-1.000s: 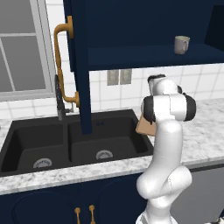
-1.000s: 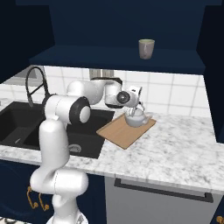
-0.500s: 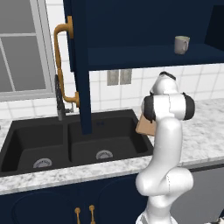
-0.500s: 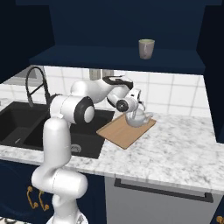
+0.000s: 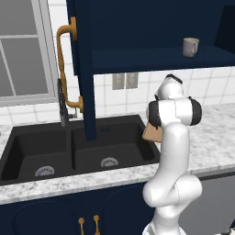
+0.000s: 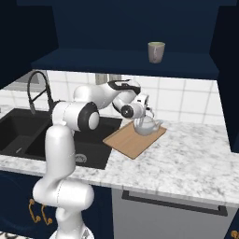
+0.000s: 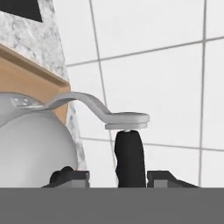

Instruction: Pick the kettle from the counter and place it on the tray. Then pick the mug from the cabinet and place it on the tray. Then close the cabinet doors.

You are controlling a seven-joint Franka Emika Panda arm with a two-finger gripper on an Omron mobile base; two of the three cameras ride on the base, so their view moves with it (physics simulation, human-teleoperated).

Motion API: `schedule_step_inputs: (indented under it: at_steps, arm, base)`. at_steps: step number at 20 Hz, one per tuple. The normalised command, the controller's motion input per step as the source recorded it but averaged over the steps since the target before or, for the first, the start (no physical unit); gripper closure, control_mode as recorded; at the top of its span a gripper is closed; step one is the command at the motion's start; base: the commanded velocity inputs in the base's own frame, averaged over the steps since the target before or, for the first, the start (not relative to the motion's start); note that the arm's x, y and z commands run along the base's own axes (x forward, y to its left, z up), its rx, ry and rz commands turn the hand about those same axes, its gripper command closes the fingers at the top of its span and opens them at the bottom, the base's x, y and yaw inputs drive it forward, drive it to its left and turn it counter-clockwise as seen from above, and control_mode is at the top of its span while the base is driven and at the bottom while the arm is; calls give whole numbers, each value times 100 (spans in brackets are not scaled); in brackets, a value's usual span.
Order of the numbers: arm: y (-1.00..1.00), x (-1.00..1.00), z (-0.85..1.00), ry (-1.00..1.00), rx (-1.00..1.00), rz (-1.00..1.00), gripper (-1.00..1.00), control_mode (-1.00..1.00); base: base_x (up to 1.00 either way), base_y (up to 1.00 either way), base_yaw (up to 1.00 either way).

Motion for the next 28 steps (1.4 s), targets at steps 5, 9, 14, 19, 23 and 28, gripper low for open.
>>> schedule_step_inputs:
  at_steps: [5, 9, 14, 19, 23, 28]
  arm:
    - [-3, -7, 13, 1, -4, 0, -100, -100]
    - [0, -20, 21, 0, -3, 3, -100, -100]
    - [6, -39, 3, 0, -9, 7, -100, -100]
    - [15, -48, 0, -2, -21, 13, -100, -100]
    - [22, -52, 0, -7, -32, 13, -100, -100]
    - [24, -57, 0, -2, -37, 10, -100, -100]
  base:
    - [0, 0, 0]
    - [0, 0, 0]
    - [0, 0, 0]
    - [0, 0, 0]
    - [0, 0, 0]
    - [0, 0, 0]
